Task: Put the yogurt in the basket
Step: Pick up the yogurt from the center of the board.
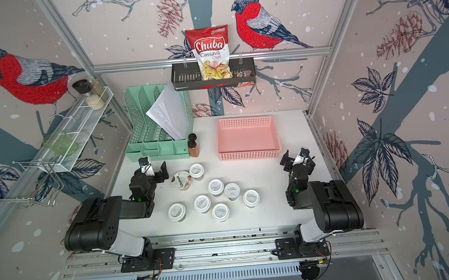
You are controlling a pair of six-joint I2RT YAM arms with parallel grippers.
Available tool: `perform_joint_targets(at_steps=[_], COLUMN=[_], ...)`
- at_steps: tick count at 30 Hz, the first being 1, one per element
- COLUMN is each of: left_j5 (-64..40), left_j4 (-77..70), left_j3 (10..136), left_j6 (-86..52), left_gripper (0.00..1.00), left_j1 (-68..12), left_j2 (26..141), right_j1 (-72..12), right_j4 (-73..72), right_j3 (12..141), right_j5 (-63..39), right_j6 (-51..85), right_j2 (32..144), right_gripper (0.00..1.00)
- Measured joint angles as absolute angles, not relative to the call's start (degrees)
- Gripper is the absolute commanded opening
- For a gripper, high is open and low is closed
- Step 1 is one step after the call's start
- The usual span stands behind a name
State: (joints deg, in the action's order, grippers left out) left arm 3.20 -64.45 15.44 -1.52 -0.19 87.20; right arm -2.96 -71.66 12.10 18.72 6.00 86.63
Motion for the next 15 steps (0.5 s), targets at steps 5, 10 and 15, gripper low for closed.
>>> perform_joint_targets(at_steps=[5,10,15], left_j5=[3.20,3.20,3.20], left_j4=[-64.45,-64.45,-64.45], left_j3=[15.44,15.44,15.44], left_j6=[-1.52,-1.52,-1.52], left_gripper=[0.97,0.97,0.97], left_j1=[-0.19,-0.19,-0.19], left_j2=[87.20,87.20,87.20], right_j1=[-2.96,-2.35,-2.35], right_j4=[-71.64,-71.31,-71.29], right_j3=[12.10,12.14,12.14], right_j5=[18.48,17.47,17.41], right_j6=[6.00,6.00,6.00], right_j2=[86.61,86.50,86.48], right_gripper=[1.00,1.00,1.00])
